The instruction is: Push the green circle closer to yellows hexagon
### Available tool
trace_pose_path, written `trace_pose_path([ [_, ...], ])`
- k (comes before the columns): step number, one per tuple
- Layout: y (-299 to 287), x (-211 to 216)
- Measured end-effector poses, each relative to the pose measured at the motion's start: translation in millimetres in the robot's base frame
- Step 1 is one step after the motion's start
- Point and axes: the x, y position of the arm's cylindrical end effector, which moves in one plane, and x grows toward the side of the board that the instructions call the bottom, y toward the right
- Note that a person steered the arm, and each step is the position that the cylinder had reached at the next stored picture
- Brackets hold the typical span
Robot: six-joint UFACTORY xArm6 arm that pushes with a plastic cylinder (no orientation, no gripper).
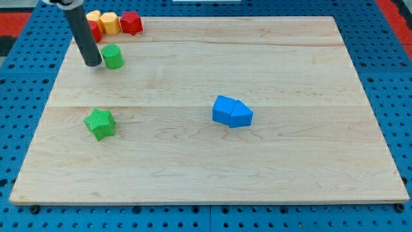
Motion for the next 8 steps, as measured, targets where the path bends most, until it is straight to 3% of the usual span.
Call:
trace_pose_path([
  [1,24,22],
  [2,36,8],
  [4,5,-40],
  [6,33,-41],
  [8,28,-82],
])
